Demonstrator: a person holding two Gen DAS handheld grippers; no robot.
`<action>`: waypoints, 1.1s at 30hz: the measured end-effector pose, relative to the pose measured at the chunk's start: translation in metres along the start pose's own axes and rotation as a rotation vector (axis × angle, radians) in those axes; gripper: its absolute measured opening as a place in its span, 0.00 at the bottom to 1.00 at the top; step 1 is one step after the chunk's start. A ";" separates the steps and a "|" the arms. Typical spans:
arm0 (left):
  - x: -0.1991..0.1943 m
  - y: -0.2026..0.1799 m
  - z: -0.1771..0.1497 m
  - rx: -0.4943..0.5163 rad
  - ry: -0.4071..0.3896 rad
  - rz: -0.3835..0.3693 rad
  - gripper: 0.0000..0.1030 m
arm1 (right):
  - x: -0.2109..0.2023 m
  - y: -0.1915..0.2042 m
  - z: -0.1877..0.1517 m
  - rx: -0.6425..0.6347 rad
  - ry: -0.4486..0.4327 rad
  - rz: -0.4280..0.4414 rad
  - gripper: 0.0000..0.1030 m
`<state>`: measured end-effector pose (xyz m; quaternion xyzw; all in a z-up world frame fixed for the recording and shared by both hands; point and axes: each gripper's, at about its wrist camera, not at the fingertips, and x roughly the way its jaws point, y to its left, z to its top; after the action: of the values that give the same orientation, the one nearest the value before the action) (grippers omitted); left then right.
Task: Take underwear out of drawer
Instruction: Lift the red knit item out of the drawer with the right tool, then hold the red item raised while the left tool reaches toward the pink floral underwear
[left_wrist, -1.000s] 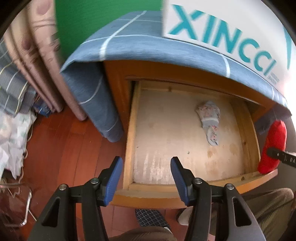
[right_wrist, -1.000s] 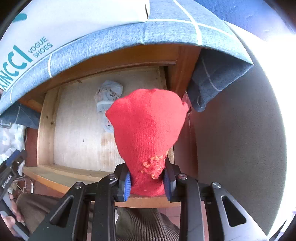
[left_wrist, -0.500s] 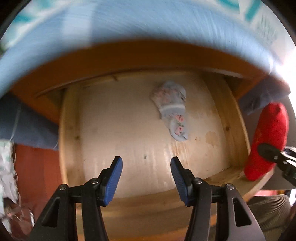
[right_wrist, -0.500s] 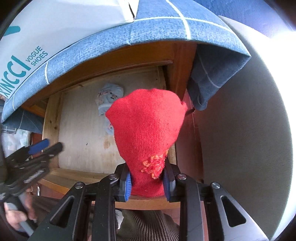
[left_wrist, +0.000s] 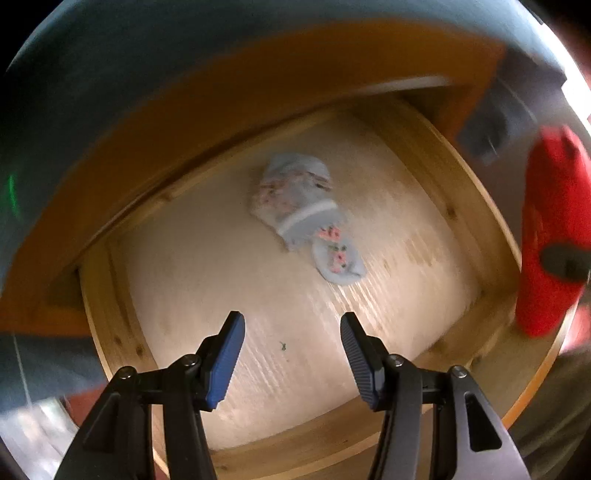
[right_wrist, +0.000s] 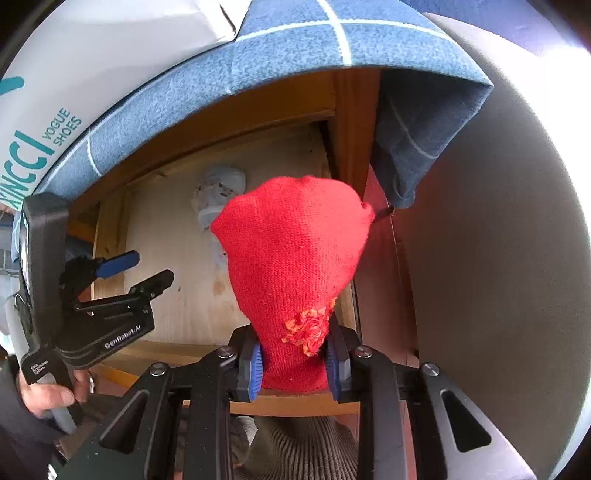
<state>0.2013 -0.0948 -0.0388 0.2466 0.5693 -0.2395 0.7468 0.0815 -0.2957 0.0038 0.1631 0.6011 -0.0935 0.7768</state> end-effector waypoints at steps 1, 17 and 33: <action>0.001 -0.004 0.000 0.048 0.005 0.013 0.54 | 0.000 0.000 0.000 -0.001 -0.002 -0.003 0.24; 0.020 -0.025 -0.019 0.476 -0.012 0.112 0.54 | -0.004 0.003 -0.004 0.019 -0.005 -0.015 0.24; 0.036 -0.022 0.003 0.606 -0.133 0.008 0.54 | -0.009 -0.014 -0.017 0.058 0.002 -0.029 0.24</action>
<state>0.1974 -0.1164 -0.0747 0.4441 0.4211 -0.4110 0.6757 0.0591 -0.3027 0.0062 0.1770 0.6013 -0.1222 0.7696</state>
